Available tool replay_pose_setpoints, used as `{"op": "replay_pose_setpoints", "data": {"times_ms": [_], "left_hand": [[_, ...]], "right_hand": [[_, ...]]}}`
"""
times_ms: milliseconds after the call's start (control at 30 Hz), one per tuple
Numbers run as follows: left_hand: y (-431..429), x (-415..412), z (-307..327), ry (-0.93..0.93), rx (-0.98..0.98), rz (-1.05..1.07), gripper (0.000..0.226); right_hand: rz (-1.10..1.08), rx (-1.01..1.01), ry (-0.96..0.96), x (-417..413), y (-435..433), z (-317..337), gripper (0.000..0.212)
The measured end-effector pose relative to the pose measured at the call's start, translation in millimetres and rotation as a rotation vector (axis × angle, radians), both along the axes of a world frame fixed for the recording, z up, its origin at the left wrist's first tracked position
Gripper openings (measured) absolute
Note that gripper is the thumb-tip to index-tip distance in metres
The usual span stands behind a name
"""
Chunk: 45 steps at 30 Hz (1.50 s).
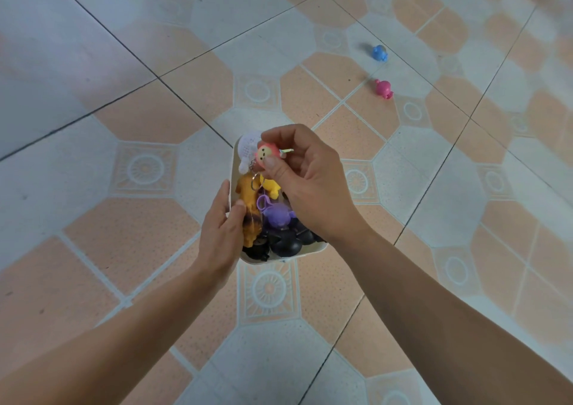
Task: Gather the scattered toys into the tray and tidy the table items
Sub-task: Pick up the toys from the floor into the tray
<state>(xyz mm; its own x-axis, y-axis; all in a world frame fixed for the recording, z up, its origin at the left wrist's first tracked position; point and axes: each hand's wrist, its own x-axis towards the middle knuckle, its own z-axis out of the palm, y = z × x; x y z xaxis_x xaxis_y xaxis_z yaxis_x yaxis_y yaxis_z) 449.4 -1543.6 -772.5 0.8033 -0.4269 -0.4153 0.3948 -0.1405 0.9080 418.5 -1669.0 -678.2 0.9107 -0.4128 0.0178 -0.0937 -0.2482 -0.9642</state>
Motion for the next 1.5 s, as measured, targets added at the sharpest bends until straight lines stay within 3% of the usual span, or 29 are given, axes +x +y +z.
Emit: {"op": "replay_pose_setpoints", "data": {"times_ms": [233,600,867,1167,1500], "left_hand": [[-2,6,2,-0.004,-0.023,0.006,0.044],[-8,15,4,-0.022,-0.060,-0.004,0.042],[-11,33,8,-0.014,0.005,0.001,0.048],[-30,73,56,-0.048,0.087,0.020,0.046],[-139,112,68,-0.067,0.064,-0.008,0.049]], "right_hand": [[0.019,-0.001,0.085,10,4,-16,0.017],[0.148,-0.526,0.219,29,10,-34,0.018],[0.144,-0.632,0.235,49,-9,2,0.016],[0.188,-0.741,0.358,62,-75,93,0.015],[0.239,-0.823,0.381,75,-210,94,0.013]]}}
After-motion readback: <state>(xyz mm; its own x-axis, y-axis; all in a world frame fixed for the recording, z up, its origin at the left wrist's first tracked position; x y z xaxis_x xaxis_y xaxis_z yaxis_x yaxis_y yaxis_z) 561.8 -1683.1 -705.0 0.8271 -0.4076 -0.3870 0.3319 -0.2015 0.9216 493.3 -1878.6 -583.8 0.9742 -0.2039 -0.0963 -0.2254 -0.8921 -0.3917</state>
